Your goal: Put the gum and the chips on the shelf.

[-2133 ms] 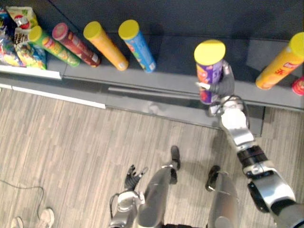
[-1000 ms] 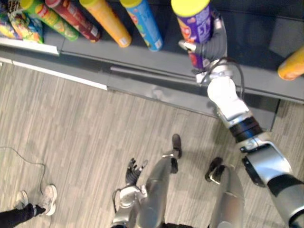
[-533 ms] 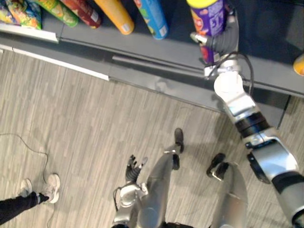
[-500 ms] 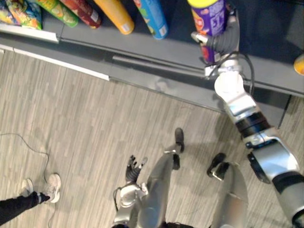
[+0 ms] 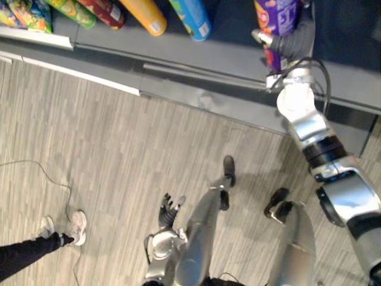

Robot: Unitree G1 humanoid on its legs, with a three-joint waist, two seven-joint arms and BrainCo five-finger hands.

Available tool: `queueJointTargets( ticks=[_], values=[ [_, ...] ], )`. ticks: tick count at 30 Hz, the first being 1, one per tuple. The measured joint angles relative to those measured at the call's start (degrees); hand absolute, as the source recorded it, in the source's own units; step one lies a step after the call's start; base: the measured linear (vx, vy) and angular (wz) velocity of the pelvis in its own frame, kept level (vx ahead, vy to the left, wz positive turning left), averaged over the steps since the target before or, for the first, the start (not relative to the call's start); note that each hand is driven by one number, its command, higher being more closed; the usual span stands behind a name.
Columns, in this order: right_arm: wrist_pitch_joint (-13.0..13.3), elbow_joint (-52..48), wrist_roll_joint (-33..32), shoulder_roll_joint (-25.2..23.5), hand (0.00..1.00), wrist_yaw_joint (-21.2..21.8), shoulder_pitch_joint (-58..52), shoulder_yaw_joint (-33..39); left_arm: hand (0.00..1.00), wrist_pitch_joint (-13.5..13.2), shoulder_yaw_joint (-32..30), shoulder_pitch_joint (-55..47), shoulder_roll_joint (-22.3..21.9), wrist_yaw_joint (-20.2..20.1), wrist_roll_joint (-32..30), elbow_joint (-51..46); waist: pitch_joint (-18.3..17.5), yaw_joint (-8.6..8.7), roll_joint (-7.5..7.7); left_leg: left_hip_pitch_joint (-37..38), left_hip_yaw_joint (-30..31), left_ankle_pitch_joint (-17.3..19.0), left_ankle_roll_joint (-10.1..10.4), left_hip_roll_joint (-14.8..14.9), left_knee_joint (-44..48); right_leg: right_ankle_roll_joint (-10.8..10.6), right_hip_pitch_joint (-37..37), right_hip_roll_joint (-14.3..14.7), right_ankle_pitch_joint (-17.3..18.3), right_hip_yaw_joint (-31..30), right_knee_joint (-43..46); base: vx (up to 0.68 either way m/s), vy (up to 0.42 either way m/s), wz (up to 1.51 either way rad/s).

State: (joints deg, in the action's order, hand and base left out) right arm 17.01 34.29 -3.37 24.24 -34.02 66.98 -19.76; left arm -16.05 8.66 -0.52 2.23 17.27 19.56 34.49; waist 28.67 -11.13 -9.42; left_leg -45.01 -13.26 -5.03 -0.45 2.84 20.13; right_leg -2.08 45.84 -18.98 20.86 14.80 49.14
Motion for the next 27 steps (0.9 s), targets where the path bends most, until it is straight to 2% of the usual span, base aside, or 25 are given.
queueJointTargets(
  ticks=[11,20,21,27],
  values=[
    [2.07,0.00,-0.73,-0.50,1.00,-4.48,0.16,4.07,0.00,-0.28,0.00,-0.01,-0.15,0.00,0.00,0.09,0.03,-0.10,-0.15,-0.16,-1.39,-0.02,-0.05,-0.02,-0.24,0.00,1.72,-0.02,0.00,-1.76,0.64,0.02,-0.078,-0.04],
    [2.60,0.04,-1.86,-0.51,1.00,-4.13,0.15,4.20,0.00,-1.27,-0.02,0.04,-0.35,0.10,-0.01,0.74,-0.12,-0.03,-0.38,-0.40,-1.80,-0.02,-0.04,-0.01,-0.18,0.01,2.45,-0.05,0.00,-2.27,0.98,0.00,-0.063,-0.01],
    [2.83,0.17,-2.11,-0.51,0.00,-3.94,0.15,4.19,0.00,-1.27,-0.02,0.04,-0.35,0.10,0.00,0.74,-0.13,-0.03,-0.39,-0.43,-1.84,-0.03,-0.06,-0.01,-0.18,0.01,2.53,-0.05,0.00,-2.32,0.99,0.01,-0.075,-0.01],
    [4.93,0.40,-2.24,-0.49,0.00,-2.00,0.13,4.06,0.00,-1.35,-0.03,0.21,-0.51,0.10,0.00,1.24,-0.30,0.00,-0.65,-0.49,-2.07,-0.12,-0.19,-0.02,-0.34,0.01,2.88,-0.05,-0.01,-2.58,1.01,0.01,-0.069,-0.01]
  ],
)
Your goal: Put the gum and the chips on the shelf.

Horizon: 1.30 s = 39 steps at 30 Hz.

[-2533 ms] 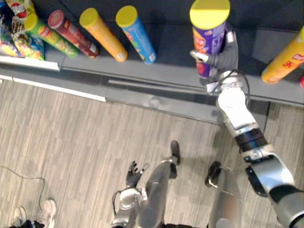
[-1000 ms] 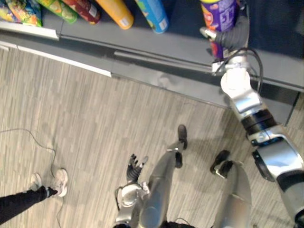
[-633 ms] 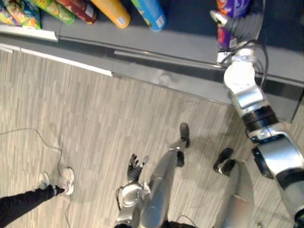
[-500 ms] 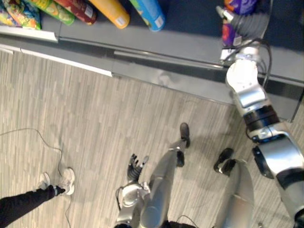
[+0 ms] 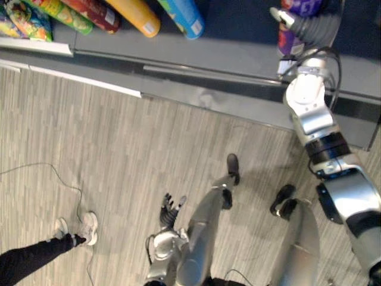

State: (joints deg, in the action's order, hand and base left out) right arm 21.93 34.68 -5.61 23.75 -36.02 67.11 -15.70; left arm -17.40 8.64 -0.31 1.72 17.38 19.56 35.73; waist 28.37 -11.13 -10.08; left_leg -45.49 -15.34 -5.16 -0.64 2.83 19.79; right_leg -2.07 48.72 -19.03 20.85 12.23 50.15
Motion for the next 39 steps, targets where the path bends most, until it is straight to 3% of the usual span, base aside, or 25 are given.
queueJointTargets(
  ticks=[16,27,33,39],
  values=[
    [2.01,4.59,-0.04,-0.43,0.00,1.24,-2.89,-1.22,0.00,-0.84,-0.01,0.15,-0.29,0.36,-0.01,1.87,-0.36,0.09,-0.45,1.43,-0.13,0.08,0.11,0.40,0.47,-0.02,-1.75,0.33,-0.25,-0.02,-0.59,0.00,-0.048,-0.02],
    [0.34,13.59,-0.07,-1.68,0.00,12.78,-11.63,-7.93,0.00,0.17,0.03,-0.06,0.33,-1.93,0.45,5.65,-1.79,2.34,-0.11,8.93,-1.94,1.80,0.21,2.21,0.64,-1.17,-9.83,2.29,-2.10,-0.77,-5.07,0.02,-0.058,-0.17],
    [-0.53,15.75,-1.83,-4.36,0.00,18.20,-17.27,-6.69,0.00,1.52,-0.42,-0.07,1.61,-3.75,0.57,7.66,-2.83,3.35,2.13,14.44,-2.90,2.92,0.45,3.59,0.37,-2.05,-16.01,3.10,-2.74,0.12,-8.27,0.02,-0.054,-0.20],
    [-0.45,15.16,-2.32,-10.02,0.00,21.92,-24.51,2.19,0.00,4.36,-1.82,-0.15,3.42,-5.71,0.58,10.45,-4.03,4.67,5.43,22.75,-3.88,3.31,1.01,4.29,-3.86,-2.73,-24.77,4.12,-4.21,1.89,-14.23,0.03,-0.034,-0.17]
  ],
)
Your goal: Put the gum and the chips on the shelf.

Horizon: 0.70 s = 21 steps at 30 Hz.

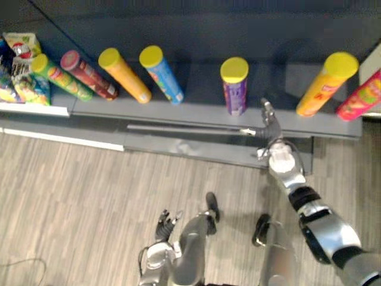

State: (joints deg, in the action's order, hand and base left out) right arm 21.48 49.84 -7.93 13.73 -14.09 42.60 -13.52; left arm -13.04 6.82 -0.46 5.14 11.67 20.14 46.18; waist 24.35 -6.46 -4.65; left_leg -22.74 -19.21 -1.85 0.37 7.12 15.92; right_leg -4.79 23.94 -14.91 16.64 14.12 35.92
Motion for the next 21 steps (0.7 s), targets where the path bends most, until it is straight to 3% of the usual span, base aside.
queueJointTargets(
  ticks=[4,9,13,15,21],
  values=[
    [-0.29,-0.18,0.20,-1.25,0.00,2.14,-4.82,3.60,0.00,1.59,0.07,0.01,0.81,-0.91,0.00,2.46,-0.06,0.93,0.96,5.95,-0.66,-1.22,0.42,-0.15,-5.30,-0.32,-6.04,1.54,-2.56,0.52,-6.30,0.06,0.002,-0.17],
    [-3.18,-6.86,0.21,-1.22,0.00,5.60,-13.95,7.73,0.00,3.79,-1.09,-0.25,2.15,-2.04,-0.03,4.08,-1.15,2.66,3.40,10.44,-0.51,-1.99,0.36,-0.36,-8.19,-0.65,-11.95,3.20,-5.18,0.64,-13.09,0.11,0.018,-0.06],
    [-6.03,-11.91,0.27,-1.28,0.00,8.74,-22.57,7.47,0.00,5.05,-2.70,-2.39,2.52,-3.41,-0.19,5.13,-4.87,3.43,4.81,13.64,-0.91,-1.97,0.40,-1.01,-11.14,-1.33,-14.70,3.96,-6.38,-0.60,-17.18,0.12,0.021,-0.16],
    [-8.16,-14.77,1.44,-1.17,0.00,12.27,-29.00,6.72,0.00,5.75,-2.99,-3.90,2.59,-4.10,-0.32,6.19,-7.88,4.61,5.03,15.70,-1.50,-1.97,0.40,-1.63,-13.12,-1.70,-16.45,4.06,-6.91,-1.07,-19.21,0.13,0.030,-0.14],
    [-14.41,-19.90,1.14,-1.32,0.00,22.67,-45.00,4.14,0.00,7.09,-5.59,-6.01,2.69,-6.09,-0.12,8.81,-13.08,5.55,6.04,21.46,-4.22,-2.41,0.77,-2.54,-18.86,-2.29,-19.61,4.92,-7.82,-3.76,-23.08,0.11,0.026,-0.26]
  ],
)
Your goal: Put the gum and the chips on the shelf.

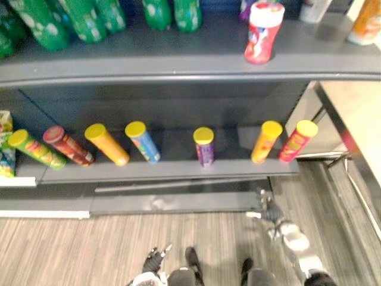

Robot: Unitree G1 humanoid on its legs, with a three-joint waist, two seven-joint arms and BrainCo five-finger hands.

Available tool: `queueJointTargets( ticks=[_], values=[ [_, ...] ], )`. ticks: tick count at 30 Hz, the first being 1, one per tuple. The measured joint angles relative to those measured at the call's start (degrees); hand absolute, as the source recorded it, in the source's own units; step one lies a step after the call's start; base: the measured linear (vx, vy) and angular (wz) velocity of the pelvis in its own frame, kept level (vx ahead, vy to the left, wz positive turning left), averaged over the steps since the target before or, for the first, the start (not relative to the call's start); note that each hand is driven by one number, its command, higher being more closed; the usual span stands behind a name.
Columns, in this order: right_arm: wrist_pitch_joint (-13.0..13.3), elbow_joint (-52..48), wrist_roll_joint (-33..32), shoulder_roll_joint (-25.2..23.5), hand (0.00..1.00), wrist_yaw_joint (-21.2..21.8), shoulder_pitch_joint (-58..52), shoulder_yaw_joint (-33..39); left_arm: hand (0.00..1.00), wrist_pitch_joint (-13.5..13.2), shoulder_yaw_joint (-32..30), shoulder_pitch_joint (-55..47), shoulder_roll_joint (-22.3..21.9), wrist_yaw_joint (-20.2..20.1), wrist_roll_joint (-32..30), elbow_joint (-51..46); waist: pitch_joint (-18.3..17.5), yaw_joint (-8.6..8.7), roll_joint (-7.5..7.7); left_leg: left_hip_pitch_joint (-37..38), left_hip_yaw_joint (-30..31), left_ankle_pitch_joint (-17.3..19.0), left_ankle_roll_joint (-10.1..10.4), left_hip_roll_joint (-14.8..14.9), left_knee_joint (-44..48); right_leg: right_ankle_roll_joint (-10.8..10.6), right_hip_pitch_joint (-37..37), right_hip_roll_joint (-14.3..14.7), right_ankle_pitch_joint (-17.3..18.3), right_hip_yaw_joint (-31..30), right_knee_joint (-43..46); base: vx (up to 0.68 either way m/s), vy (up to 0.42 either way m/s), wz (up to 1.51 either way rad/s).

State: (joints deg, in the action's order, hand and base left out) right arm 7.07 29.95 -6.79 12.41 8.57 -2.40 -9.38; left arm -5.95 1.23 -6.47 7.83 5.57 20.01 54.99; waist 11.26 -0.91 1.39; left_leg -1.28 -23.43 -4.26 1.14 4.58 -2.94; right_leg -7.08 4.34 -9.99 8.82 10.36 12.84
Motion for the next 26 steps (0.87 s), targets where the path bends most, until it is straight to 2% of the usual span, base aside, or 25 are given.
queueJointTargets(
  ticks=[2,5,9,11,14,16,18,21,26],
  values=[
    [-1.64,0.31,-0.91,-0.36,0.00,1.71,-2.72,0.28,0.00,0.27,-1.18,-0.38,-0.01,-1.00,0.16,1.14,-0.76,1.18,0.27,1.46,-0.30,-0.69,0.10,-0.35,-2.09,-0.17,-0.81,0.13,-0.11,-0.14,-0.80,0.07,0.026,-0.11],
    [-2.33,3.74,-1.34,-2.75,0.00,3.20,-5.33,2.76,0.00,0.28,-2.93,-0.44,-0.09,-1.96,0.28,2.51,-1.21,2.22,0.59,2.86,-1.01,-0.69,0.27,-0.64,-2.61,-0.08,-1.85,0.20,-0.39,-0.86,-1.45,0.05,0.026,-0.12],
    [-4.52,10.75,-5.78,-5.35,0.00,4.63,-7.88,5.33,0.00,0.08,-5.93,-0.46,-0.90,-2.61,0.30,4.23,-2.13,2.37,0.55,3.75,-0.98,-0.40,0.61,-0.62,-2.95,-0.03,-3.37,0.76,-0.92,-1.11,-3.15,0.05,0.010,-0.03],
    [-4.33,14.22,-7.22,-6.25,0.00,4.82,-8.59,6.99,0.00,-0.13,-6.80,-0.56,-1.16,-2.62,0.30,4.46,-2.42,2.37,0.49,3.84,-1.00,-0.33,0.71,-0.50,-2.98,0.02,-3.83,0.95,-1.31,-1.12,-3.99,0.03,0.015,-0.02],
    [-1.90,20.26,-9.03,-6.77,0.00,4.40,-7.15,11.48,0.00,-0.08,-8.88,-0.50,-1.69,-2.37,1.85,5.72,-2.50,2.46,0.51,4.07,-1.04,-0.25,0.82,-0.41,-3.02,0.29,-4.72,1.04,-1.63,-1.15,-5.36,0.01,0.030,-0.01],
    [1.01,25.76,-9.17,-6.70,0.00,2.34,-5.99,14.40,0.00,-0.10,-11.02,-0.49,-2.32,-1.65,2.46,6.70,-2.83,2.41,0.49,4.55,-0.93,0.27,1.21,-0.50,-3.03,0.36,-5.63,1.06,-1.71,-1.17,-6.03,0.02,0.026,0.03],
    [1.71,29.10,-10.21,-6.75,0.00,0.54,-5.90,16.41,0.00,-0.12,-12.70,-0.50,-2.71,-1.30,2.53,7.93,-3.64,2.33,0.29,4.54,-0.92,0.46,1.14,-0.67,-3.04,0.36,-5.80,1.13,-1.72,-1.17,-6.38,0.03,0.016,0.02],
    [1.77,34.19,-12.47,-7.20,0.00,-2.60,-5.98,19.37,0.00,-0.17,-14.92,-0.51,-3.27,-0.59,3.91,9.68,-3.95,2.37,-0.02,5.79,-1.09,0.97,1.02,-0.98,-3.05,0.35,-7.16,0.98,-1.75,-1.41,-6.92,0.07,0.026,-0.02],
    [0.77,35.51,-15.99,-8.49,0.00,-7.23,-6.52,21.80,0.00,-0.10,-15.84,-0.50,-3.28,0.87,3.89,11.20,-4.02,2.35,-0.09,6.82,-1.30,1.34,1.05,-1.01,-3.06,0.35,-8.57,1.04,-1.75,-1.46,-7.91,0.05,0.015,-0.02]
  ],
)
